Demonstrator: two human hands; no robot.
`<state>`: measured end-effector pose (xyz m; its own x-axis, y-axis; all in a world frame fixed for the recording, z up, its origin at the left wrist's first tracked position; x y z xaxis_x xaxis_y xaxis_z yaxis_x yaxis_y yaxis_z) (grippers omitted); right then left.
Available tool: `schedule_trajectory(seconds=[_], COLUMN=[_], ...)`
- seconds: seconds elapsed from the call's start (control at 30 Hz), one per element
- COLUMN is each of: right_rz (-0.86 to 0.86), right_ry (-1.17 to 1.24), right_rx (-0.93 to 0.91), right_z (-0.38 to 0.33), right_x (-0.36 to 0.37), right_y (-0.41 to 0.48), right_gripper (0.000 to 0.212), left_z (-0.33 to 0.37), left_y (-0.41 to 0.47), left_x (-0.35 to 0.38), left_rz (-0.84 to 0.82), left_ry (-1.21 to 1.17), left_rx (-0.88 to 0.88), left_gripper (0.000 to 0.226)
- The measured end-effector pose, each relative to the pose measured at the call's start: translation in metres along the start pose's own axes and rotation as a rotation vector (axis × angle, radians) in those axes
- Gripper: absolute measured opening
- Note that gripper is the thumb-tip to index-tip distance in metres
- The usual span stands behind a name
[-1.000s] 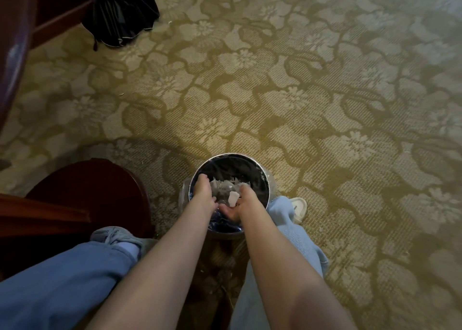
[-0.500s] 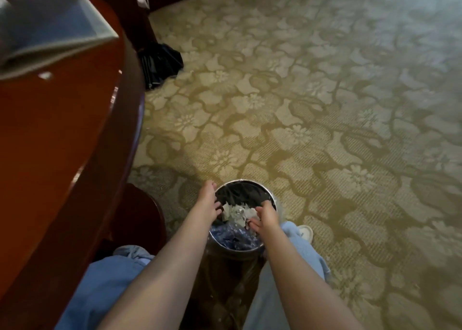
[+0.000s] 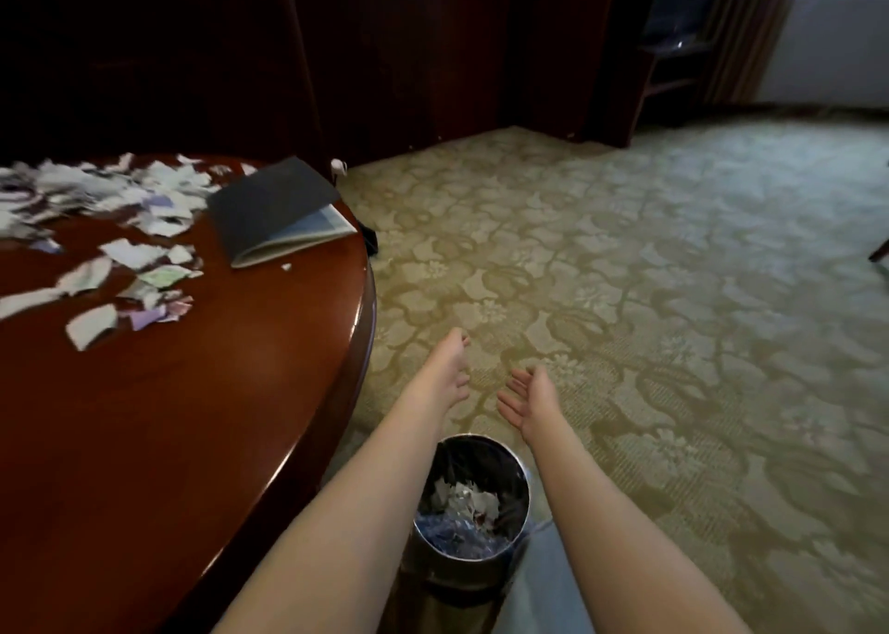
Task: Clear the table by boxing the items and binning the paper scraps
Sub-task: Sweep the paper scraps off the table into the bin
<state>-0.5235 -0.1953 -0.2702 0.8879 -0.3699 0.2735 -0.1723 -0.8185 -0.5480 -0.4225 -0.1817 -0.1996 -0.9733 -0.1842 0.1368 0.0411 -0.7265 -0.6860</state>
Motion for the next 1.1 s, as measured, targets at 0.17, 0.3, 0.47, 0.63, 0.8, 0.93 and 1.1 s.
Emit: schedule_trajectory(seconds=[0.17,0.3,0.47,0.63,0.8,0.93,1.1], right_rz=[-0.057,-0.137,-0.282,-0.401,-0.423,-0.464,-0.442], right_ry=[0.052,0.079,0.061,-0.043,-0.531,-1.047,-1.397], right_rx=[-0.111,-0.212,-0.284,-0.349,-0.661,-0.972,-1.074], right_z=[-0.048,-0.075,-0.092,-0.086,-0.061,-0.038,-0.018], right_x=[0.028,0.064,0.114,0.160,0.200,0.219,0.247], right_y=[-0.032,-0.059,-0.100,-0.133,-0.146,-0.155,-0.161], right_gripper=[0.027,0.026,0.029,0.024,0.022,0.025,0.041], left_z=[0.044,0.084,0.108,0.108,0.094,0.074,0.040], left_y=[-0.049,-0.087,-0.121,-0.147,-0.174,-0.211,-0.248], left_x=[0.004,-0.010,-0.060,-0.130,-0.213,-0.277,-0.350], left_rz=[-0.092,-0.056,0.073,0.280,0.587,0.760,0.938], left_ry=[0.019,0.012,0.044,0.083,0.164,0.219,0.261], left_rx=[0.138,0.301,0.449,0.533,0.527,0.531,0.476], left_gripper=[0.038,0.027,0.036,0.032,0.035,0.034,0.031])
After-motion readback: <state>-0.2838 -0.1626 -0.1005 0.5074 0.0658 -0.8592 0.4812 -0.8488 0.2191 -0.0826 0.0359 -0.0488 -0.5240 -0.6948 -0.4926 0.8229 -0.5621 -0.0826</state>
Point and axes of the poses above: each hand's wrist, its own y-axis towards the middle knuckle, its own x-axis out of the palm, z = x × y, the point moved 2 cm from there along y, towards the middle knuckle, and after that the axes turned 6 degrees about -x, right-handed, at the moved point
